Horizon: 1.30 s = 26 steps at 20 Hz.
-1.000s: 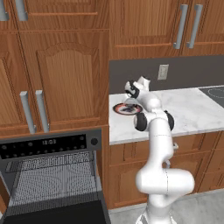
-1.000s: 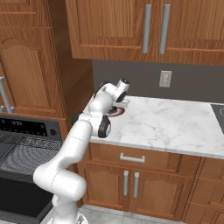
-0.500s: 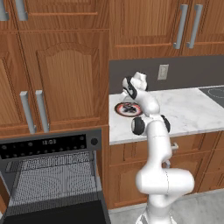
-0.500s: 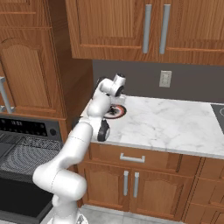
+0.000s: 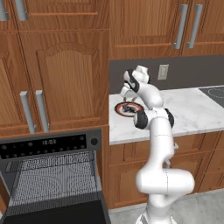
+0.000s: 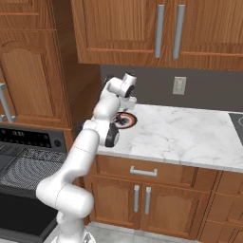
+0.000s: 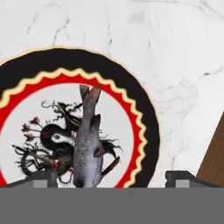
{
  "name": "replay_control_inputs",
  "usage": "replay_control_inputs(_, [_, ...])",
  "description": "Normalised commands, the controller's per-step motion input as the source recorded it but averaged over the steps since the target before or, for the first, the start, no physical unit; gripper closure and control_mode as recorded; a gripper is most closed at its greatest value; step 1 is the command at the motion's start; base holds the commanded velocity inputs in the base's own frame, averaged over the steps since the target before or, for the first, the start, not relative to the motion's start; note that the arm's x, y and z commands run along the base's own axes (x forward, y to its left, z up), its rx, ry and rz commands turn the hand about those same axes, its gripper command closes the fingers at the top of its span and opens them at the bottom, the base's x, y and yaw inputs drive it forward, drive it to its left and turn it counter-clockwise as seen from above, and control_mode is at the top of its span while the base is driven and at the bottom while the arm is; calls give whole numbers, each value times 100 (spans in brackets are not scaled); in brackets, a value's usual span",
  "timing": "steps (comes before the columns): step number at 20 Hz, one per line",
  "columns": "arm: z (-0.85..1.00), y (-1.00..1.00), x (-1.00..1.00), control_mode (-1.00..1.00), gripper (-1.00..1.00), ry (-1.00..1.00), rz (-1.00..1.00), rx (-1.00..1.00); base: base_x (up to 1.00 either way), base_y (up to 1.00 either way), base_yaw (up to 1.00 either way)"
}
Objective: Take the fish from the oven and place it on the plate on the counter.
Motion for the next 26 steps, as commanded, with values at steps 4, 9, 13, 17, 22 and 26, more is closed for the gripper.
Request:
replay_control_inputs(4, [38,0,-98,-100,-100,-13,4,1,0,0,0])
replay_control_inputs(9, [24,0,-100,-100,-100,-6,0,11,0,0,0])
replay_control_inputs(13, [2,0,-100,-100,-100,-6,0,11,0,0,0])
replay_control_inputs(17, [0,0,-100,-100,-100,-11,0,6,0,0,0])
replay_control_inputs(22, [0,0,-92,-100,-100,-9,0,6,0,0,0])
replay_control_inputs(26, [0,0,-67,-100,-100,-1,0,9,0,0,0])
